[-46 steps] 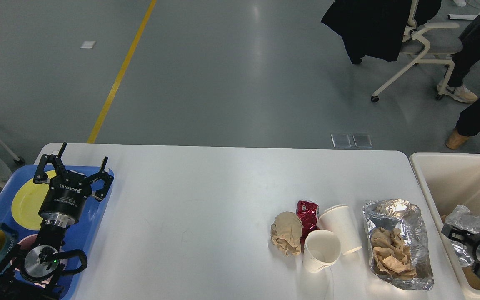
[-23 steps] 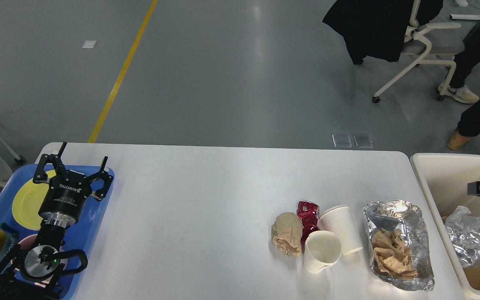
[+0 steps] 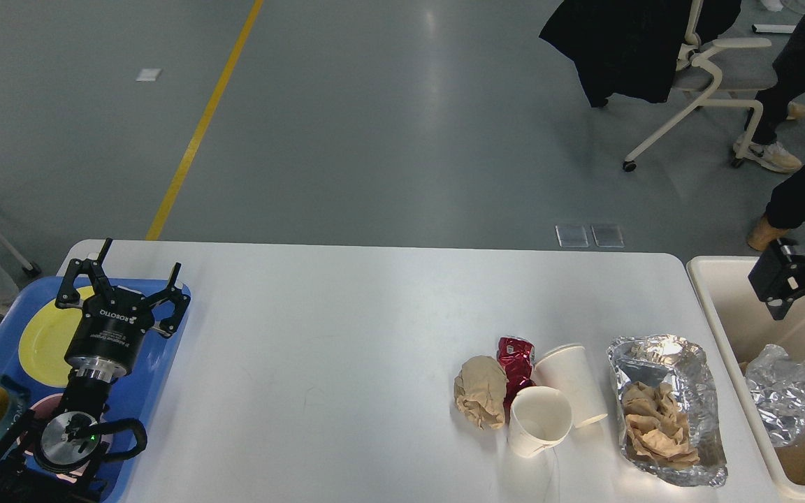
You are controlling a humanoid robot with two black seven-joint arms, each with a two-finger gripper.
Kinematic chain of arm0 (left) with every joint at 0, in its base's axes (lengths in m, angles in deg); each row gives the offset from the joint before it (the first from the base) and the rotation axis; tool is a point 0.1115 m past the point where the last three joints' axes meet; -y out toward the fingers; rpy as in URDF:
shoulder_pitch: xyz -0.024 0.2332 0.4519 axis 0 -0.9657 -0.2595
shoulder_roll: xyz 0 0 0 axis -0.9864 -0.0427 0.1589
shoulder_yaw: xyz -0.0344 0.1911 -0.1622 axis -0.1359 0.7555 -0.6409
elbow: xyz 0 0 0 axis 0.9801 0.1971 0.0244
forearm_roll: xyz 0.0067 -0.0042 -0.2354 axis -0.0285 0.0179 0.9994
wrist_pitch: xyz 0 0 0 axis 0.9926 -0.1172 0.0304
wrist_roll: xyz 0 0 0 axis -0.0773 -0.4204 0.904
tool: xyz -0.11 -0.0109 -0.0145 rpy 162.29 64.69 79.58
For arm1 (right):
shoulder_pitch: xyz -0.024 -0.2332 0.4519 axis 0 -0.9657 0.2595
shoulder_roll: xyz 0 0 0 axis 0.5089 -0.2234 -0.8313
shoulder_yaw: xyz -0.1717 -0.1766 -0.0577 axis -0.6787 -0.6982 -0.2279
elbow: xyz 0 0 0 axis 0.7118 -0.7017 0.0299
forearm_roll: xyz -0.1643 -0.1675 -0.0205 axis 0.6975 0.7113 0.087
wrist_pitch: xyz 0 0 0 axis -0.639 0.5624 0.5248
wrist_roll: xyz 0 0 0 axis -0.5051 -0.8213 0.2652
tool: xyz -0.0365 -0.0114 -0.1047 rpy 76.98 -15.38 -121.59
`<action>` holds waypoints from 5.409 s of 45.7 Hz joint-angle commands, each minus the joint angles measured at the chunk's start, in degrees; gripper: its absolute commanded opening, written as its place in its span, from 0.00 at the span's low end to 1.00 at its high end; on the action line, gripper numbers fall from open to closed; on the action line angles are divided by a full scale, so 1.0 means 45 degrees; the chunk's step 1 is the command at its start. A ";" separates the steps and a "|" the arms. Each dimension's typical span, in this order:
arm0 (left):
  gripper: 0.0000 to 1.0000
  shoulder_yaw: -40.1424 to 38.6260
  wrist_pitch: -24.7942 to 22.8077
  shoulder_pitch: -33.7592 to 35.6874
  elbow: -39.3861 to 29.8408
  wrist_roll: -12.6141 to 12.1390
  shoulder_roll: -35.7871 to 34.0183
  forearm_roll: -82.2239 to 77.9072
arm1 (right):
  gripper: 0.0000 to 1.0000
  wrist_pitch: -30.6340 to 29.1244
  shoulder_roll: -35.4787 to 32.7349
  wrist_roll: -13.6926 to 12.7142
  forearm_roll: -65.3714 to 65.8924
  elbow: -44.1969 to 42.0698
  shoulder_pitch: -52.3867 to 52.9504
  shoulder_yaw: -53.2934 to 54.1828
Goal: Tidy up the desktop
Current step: 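Move the right gripper to the nearer foil packet with paper scraps, then grasp the foil packet and lift it toward the white bin, then lower the foil packet into the white bin and release it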
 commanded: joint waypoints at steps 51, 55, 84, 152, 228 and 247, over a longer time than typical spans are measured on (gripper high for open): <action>0.96 -0.0001 0.0000 0.0000 0.0000 -0.0002 0.0000 -0.0001 | 1.00 0.8952 -0.0880 0.0004 0.1019 -0.2501 -1.0510 0.2479; 0.96 -0.0001 0.0000 0.0020 0.0000 -0.0002 0.0000 -0.0001 | 1.00 0.9051 -0.0803 0.0004 0.1019 -0.3653 -1.2074 0.2969; 0.96 -0.0001 0.0000 0.0000 0.0000 -0.0002 0.0000 -0.0001 | 1.00 1.0906 0.0037 0.0004 0.0823 -0.7092 -1.6119 0.4062; 0.96 -0.0020 0.0000 0.0020 0.0000 -0.0022 0.0000 -0.0001 | 0.00 0.9522 -0.0526 -0.0172 0.0257 -0.6783 -1.5635 0.4473; 0.96 -0.0001 0.0000 0.0000 0.0000 -0.0002 0.0000 -0.0001 | 0.00 0.6686 -0.5021 -0.0094 -0.1794 -1.2031 -1.6134 0.5328; 0.96 -0.0001 0.0000 0.0000 0.0000 -0.0002 0.0000 -0.0001 | 0.00 1.0807 0.0095 -0.0152 -0.2048 -1.9553 -2.4224 0.7813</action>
